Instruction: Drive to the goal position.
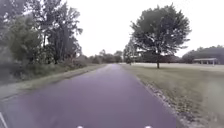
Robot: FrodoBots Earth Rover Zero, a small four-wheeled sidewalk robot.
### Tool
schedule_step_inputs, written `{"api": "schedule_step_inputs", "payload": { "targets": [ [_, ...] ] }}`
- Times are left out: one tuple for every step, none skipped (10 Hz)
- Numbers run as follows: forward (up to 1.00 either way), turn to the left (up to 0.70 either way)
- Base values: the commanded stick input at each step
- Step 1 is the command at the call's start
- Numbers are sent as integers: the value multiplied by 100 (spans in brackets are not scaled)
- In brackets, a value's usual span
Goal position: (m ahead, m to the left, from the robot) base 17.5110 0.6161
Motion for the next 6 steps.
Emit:
{"api": "schedule_step_inputs", "payload": {
  "targets": [
    [70, 0],
    [70, 0],
    [70, -2],
    [70, -4],
    [70, -6],
    [70, -2]
  ]
}}
